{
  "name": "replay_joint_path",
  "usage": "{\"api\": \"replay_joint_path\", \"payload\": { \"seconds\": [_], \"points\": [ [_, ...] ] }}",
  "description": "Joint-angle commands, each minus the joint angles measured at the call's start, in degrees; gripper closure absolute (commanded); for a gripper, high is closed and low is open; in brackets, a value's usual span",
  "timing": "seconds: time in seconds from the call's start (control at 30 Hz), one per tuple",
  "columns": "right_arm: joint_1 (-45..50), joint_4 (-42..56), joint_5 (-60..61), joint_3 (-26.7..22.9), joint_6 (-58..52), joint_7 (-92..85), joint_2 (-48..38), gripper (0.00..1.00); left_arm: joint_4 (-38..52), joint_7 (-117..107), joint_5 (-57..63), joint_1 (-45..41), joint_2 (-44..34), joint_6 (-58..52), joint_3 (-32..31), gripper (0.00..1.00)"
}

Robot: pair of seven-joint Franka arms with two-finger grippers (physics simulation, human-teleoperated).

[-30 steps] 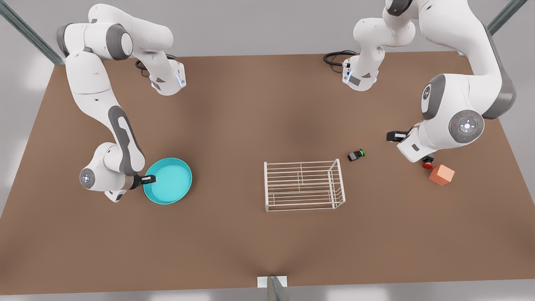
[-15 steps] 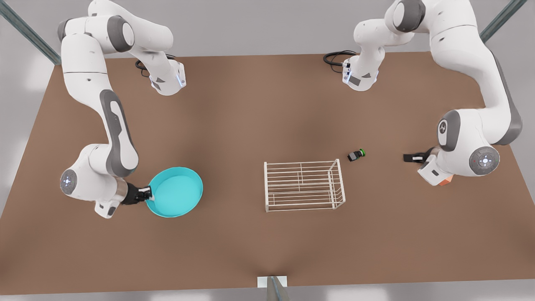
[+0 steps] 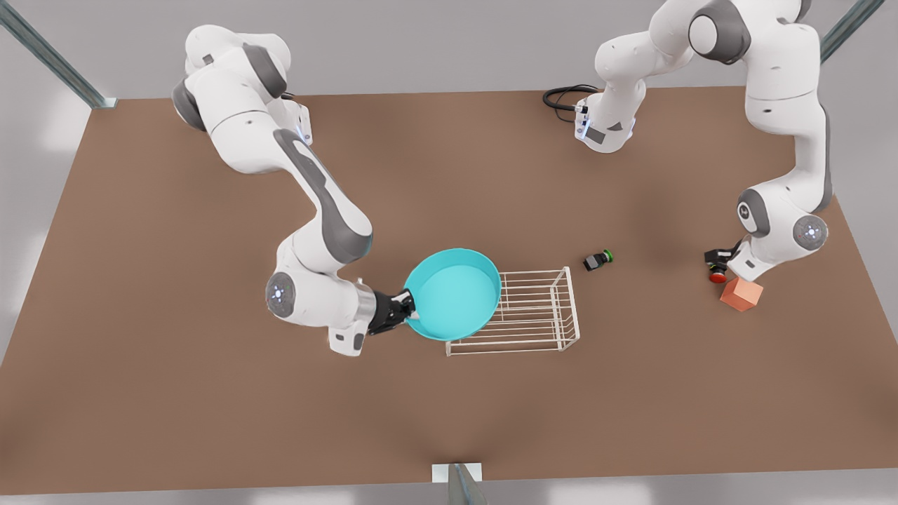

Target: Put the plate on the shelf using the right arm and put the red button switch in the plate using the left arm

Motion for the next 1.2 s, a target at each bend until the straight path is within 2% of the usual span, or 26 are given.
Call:
{"api": "replay_joint_path", "payload": {
  "seconds": [0.0, 0.07, 0.2, 0.43, 0.53, 0.63, 0.67, 0.7, 0.73, 0.8, 0.93, 0.97, 1.03, 1.07, 1.13, 1.17],
  "points": [
    [1.4, 0.8, 0.2, 0.0, 4.5, 26.5, 1.0, 0.79, -1.5, 24.1, -0.6, 0.1, 0.0, 15.9, 0.0, 0.0],
    [3.1, 0.9, 0.0, -0.1, 6.5, 26.5, 2.0, 0.79, -3.0, 27.1, -0.8, 0.9, 0.0, 15.9, 0.1, 0.0],
    [5.6, 1.7, -0.5, -0.4, 9.3, 26.4, 4.2, 0.79, -4.4, 27.1, -9.3, 2.0, 1.3, 15.8, 0.0, 0.0],
    [10.1, 3.5, -2.5, -0.9, 11.2, 26.4, 7.3, 0.79, -4.4, 27.5, -9.3, 2.9, 3.4, 15.1, 0.0, 0.0],
    [10.6, 3.6, -2.5, -0.9, 13.2, 26.3, 8.5, 0.79, -4.4, 36.5, -9.3, 2.9, 3.6, 13.1, 0.0, 0.0],
    [11.1, 3.6, -2.6, -0.9, 14.0, 26.2, 9.1, 0.79, -4.4, 36.2, -9.4, 3.2, 3.9, 13.1, 0.0, 0.0],
    [11.1, 3.7, -2.6, -0.9, 14.0, 26.4, 9.0, 0.79, -4.4, 36.2, -9.6, 3.3, 3.9, 13.2, 0.0, 0.03],
    [11.1, 3.7, -2.6, -0.9, 14.0, 26.4, 9.0, 0.45, -4.4, 34.6, -9.6, 3.3, 3.9, 13.2, 0.0, 0.11],
    [11.1, 3.7, -2.5, -0.9, 14.0, 26.4, 8.8, 0.0, -4.2, 34.5, -9.6, 3.3, 3.9, 13.2, 0.0, 0.18],
    [11.1, 3.7, -2.5, -0.8, 14.0, 26.3, 8.6, 0.0, -4.2, 33.4, -9.6, 3.2, 3.9, 13.3, 0.0, 0.25],
    [12.0, 4.3, -2.5, -0.9, 10.8, 26.3, 4.5, 0.0, -4.2, 33.4, -9.6, 3.2, 4.7, 13.6, 0.0, 0.25],
    [12.4, 4.2, -2.6, -1.3, 7.6, 26.4, 1.9, 0.0, -4.1, 33.4, -9.6, 3.2, 5.1, 13.6, 0.1, 0.25],
    [10.9, 3.0, -14.7, -1.9, -4.3, 30.9, -5.7, 0.0, -4.1, 33.3, -9.6, 3.3, 5.0, 13.6, 0.1, 0.26],
    [7.2, 2.9, -18.3, -1.9, -12.8, 30.3, -7.1, 0.0, -4.0, 33.3, -9.6, 3.3, 4.9, 13.6, 0.1, 0.37],
    [-1.9, 3.0, -21.6, -1.9, -22.4, 20.1, -8.2, 0.0, -3.9, 33.3, -9.6, 3.4, 4.7, 13.5, 0.1, 0.4],
    [-4.7, 3.0, -30.2, -1.9, -24.7, 15.6, -9.0, 0.0, -3.9, 33.3, -9.6, 3.4, 4.6, 13.5, 0.1, 0.41]
  ]
}}
